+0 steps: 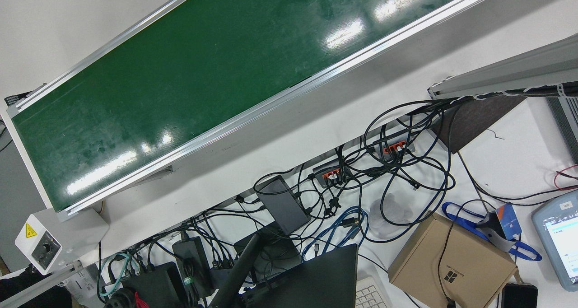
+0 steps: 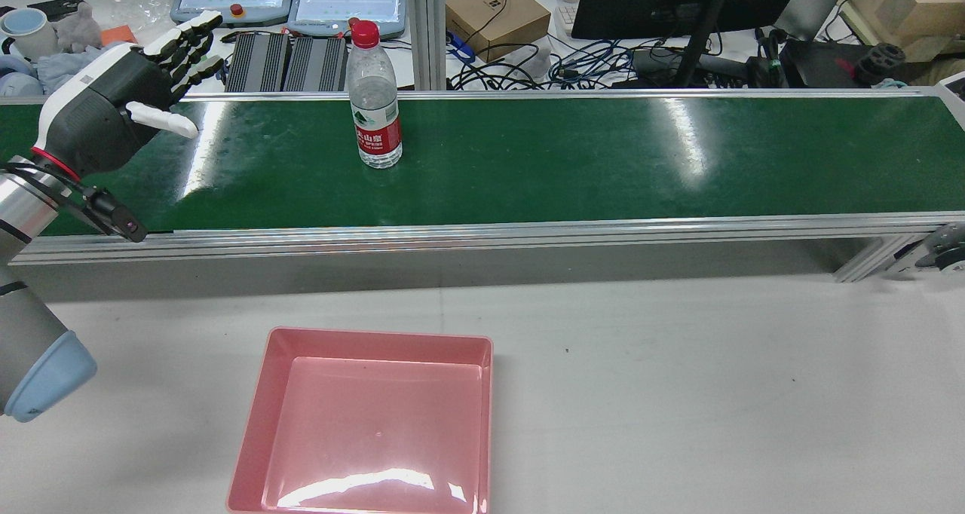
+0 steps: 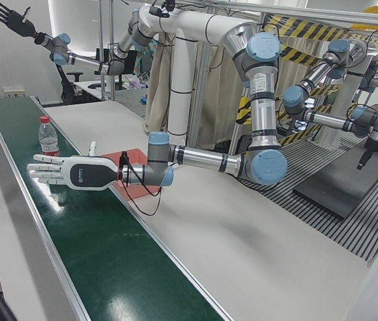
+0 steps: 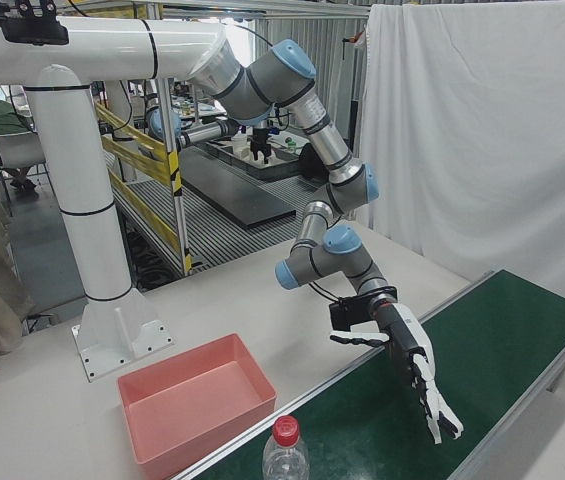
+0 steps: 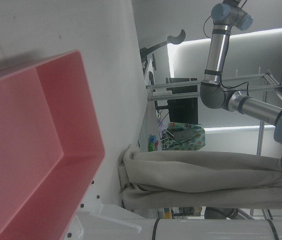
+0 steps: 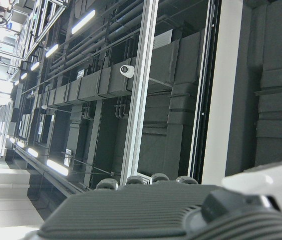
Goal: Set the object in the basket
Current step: 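Raise the left hand and move it over the belt toward the bottle, then open the left hand around the bottle as it arrives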
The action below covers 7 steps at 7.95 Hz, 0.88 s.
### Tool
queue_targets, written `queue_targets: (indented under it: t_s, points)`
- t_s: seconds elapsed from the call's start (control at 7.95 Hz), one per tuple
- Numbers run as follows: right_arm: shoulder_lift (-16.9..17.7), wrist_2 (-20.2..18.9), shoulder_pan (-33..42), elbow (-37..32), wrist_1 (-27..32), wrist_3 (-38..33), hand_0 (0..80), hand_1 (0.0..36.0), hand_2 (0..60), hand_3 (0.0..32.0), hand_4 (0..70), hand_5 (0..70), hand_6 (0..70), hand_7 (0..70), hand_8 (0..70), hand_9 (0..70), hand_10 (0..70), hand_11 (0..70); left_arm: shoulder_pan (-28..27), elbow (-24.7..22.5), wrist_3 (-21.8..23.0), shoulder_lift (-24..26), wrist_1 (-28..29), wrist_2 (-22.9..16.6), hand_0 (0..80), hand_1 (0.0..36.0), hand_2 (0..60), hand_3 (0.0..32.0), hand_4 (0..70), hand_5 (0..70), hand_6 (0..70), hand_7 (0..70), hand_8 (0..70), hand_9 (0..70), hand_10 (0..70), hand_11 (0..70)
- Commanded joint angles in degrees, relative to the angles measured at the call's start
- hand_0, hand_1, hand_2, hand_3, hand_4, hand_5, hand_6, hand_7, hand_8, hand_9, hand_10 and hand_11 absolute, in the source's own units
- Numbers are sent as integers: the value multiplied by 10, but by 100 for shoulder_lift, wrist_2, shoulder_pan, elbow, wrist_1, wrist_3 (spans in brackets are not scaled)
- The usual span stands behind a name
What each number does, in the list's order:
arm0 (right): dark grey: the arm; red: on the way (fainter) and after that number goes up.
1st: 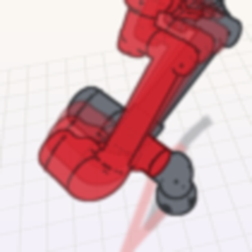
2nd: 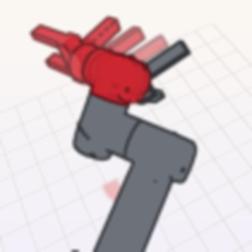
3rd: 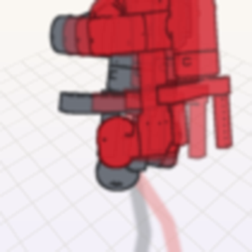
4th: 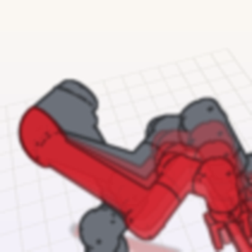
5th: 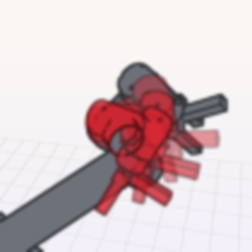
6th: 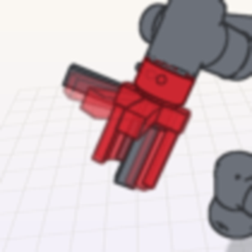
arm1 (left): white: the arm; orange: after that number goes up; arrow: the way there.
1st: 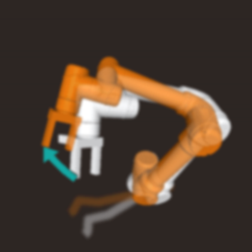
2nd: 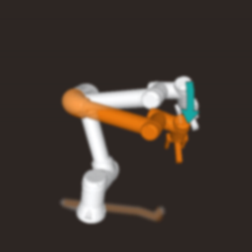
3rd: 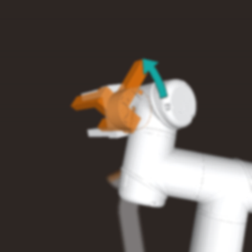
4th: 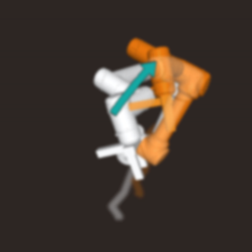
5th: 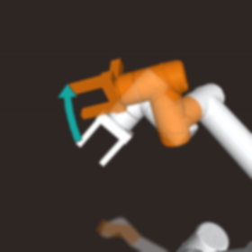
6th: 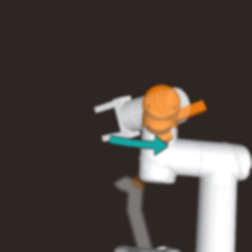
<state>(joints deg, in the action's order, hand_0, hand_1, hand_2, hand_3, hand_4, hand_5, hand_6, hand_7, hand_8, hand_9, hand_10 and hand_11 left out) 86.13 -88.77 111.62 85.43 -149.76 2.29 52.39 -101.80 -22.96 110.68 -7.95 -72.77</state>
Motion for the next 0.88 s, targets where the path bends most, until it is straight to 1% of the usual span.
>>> queue_targets:
  t_s: [0.0,0.13,0.25,0.5,0.75]
  points:
    - [0,0,0,0,0,0,0,0,0,0,0,0,0,0,0,0,0,0,-18,20,-146,32,-40,9,499,65,0,0,86,109,9,0,12,3,54,90]
    - [0,0,0,0,0,0,0,0,0,0,0,0,0,0,0,0,0,0,-18,29,-182,41,-40,9,498,66,0,0,86,112,12,0,13,4,54,91]
    - [0,0,0,0,0,0,0,0,0,0,0,0,0,0,0,0,0,0,-18,29,-191,41,-31,9,501,71,0,0,106,120,23,0,26,12,58,96]
    - [0,0,0,0,0,0,0,0,0,0,0,0,0,0,0,0,0,0,-62,29,-191,41,-31,9,501,71,0,0,108,117,22,0,25,11,57,95]
    - [0,0,0,0,0,0,0,0,0,0,0,0,0,0,0,0,0,0,-133,274,-226,102,74,9,500,70,0,0,104,115,20,0,24,11,57,96]
